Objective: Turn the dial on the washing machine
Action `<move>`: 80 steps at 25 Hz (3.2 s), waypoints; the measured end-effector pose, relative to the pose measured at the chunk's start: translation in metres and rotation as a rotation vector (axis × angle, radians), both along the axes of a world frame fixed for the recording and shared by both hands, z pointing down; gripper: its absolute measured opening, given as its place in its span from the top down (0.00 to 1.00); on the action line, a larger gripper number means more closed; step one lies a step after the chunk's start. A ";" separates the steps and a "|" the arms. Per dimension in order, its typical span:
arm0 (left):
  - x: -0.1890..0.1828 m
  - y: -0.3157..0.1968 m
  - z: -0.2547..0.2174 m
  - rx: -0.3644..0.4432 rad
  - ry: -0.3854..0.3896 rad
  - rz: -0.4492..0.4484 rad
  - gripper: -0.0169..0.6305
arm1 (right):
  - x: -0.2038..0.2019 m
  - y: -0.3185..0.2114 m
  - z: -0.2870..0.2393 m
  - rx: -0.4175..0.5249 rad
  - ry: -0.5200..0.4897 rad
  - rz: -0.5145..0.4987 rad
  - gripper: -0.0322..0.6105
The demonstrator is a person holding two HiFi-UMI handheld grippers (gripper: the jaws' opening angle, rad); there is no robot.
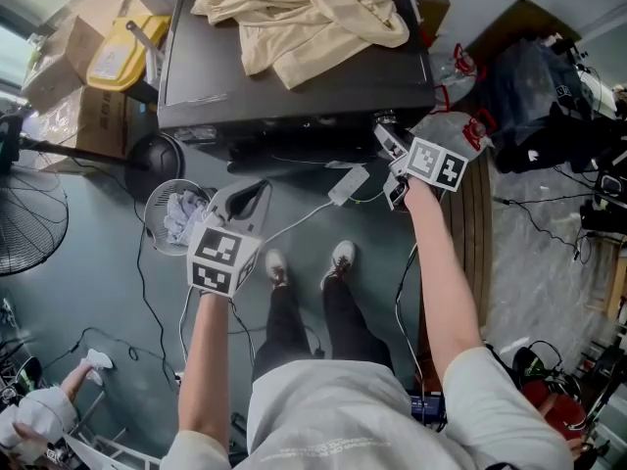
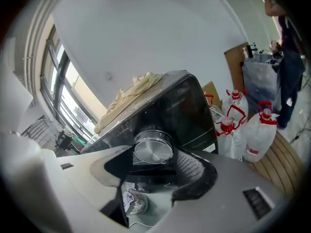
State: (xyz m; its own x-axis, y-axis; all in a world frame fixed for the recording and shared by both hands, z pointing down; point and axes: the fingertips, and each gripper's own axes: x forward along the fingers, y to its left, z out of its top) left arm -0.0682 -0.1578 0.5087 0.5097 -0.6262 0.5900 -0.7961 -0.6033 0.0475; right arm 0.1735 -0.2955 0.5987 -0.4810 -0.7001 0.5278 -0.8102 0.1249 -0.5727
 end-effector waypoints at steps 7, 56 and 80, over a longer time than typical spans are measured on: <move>-0.002 0.002 0.000 0.001 0.005 -0.002 0.95 | -0.002 0.000 -0.002 -0.072 -0.145 0.038 0.53; -0.006 0.017 0.018 -0.046 0.004 -0.015 0.95 | -0.012 0.001 -0.004 0.299 0.790 -0.125 0.48; -0.005 0.014 0.016 -0.039 0.027 -0.017 0.95 | 0.000 -0.001 0.000 0.059 0.079 0.046 0.52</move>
State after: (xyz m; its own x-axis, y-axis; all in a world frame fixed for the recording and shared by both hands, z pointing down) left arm -0.0728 -0.1437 0.5249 0.5152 -0.6119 0.6001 -0.8044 -0.5869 0.0922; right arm 0.1740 -0.2962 0.5988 -0.4063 -0.7512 0.5202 -0.8581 0.1181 -0.4997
